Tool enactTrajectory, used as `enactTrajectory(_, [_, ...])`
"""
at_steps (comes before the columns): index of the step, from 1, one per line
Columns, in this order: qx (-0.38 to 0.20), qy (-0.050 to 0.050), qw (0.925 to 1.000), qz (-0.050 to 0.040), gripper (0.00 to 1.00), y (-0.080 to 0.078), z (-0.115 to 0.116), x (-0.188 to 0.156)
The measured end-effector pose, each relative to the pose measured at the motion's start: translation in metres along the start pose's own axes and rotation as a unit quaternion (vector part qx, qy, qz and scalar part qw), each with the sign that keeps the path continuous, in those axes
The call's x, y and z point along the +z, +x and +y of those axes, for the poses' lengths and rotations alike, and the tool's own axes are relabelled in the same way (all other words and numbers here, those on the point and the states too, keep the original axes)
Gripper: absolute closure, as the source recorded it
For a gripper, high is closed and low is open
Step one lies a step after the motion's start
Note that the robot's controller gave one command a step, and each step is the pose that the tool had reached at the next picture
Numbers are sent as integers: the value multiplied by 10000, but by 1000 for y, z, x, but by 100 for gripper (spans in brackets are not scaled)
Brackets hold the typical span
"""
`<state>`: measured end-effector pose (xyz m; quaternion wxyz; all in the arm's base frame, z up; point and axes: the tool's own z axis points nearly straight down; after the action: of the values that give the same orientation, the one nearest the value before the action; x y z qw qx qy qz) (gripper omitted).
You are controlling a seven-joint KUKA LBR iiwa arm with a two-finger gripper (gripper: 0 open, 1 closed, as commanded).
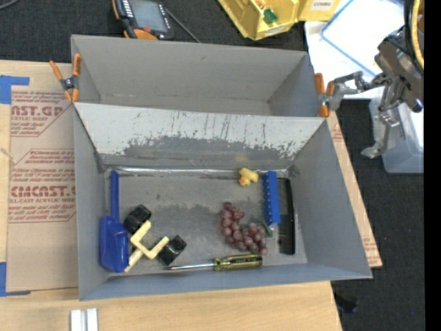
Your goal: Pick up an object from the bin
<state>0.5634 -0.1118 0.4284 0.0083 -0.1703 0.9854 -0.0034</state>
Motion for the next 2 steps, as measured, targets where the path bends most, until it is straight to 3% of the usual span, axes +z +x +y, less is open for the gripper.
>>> enactTrajectory(1, [201, -9, 9998, 3, 0, 13, 30, 42])
enactTrajectory(2, [-79, -49, 9999, 58, 0, 47, 76, 136])
